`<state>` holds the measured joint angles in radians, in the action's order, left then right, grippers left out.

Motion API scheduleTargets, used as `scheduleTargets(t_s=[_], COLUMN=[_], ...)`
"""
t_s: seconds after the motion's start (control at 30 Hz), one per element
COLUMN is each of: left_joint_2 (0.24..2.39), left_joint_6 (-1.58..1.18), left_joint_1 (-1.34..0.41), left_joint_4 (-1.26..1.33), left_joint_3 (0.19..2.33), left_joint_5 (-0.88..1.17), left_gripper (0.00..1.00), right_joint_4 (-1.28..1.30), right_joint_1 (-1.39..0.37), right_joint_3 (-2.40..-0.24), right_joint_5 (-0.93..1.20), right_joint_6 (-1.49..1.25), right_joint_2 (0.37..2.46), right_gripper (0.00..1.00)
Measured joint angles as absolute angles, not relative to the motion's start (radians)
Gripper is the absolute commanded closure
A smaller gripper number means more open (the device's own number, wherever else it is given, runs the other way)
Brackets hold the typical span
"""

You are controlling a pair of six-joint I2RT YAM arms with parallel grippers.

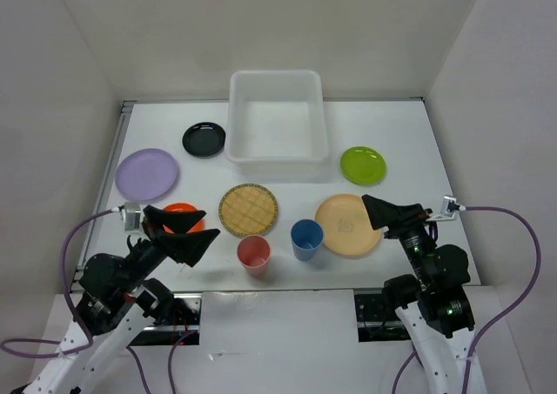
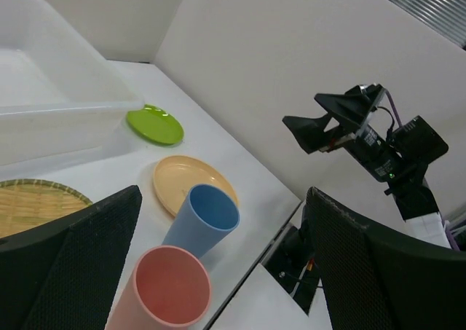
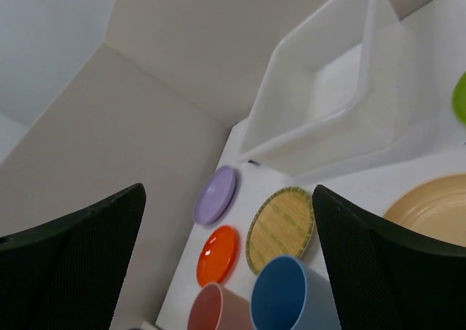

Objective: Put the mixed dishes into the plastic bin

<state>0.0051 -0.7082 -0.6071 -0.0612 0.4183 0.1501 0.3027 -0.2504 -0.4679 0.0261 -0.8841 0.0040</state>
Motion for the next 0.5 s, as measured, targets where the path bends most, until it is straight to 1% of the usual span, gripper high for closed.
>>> scheduleTargets(t_s=[0.2, 0.3, 0.37, 0.47, 0.5], left_joint_2=[0.007, 0.067, 0.184, 0.452, 0.545], left_joint_6=[-0.709, -0.706, -0.685, -0.630, -0.615], left_joint_1=[-0.607, -0.607, -0.607, -0.607, -0.607], left_joint_4=[-0.169, -0.226, -0.268, -0.328, -0.334], left_joint_3=[0.477, 0.548, 0.635, 0.804, 0.863], left_joint_5=[0.105, 0.101, 0.102, 0.114, 0.120], left_gripper=[0.00, 0.00, 0.00, 0.00, 0.01], right_joint_4=[0.329, 0.299, 0.298, 0.290, 0.281], right_joint_1=[-0.250, -0.250, -0.250, -0.250, -0.250], right_joint_3=[-0.465, -0.436, -0.424, -0.419, -0.418], right_joint_5=[0.194, 0.301, 0.328, 0.336, 0.333], right_joint_6=[-0.881, -0.867, -0.865, -0.869, -0.871], right_joint_2=[0.004, 0.004, 0.004, 0.004, 0.004], right_gripper=[0.00, 0.00, 0.00, 0.00, 0.03])
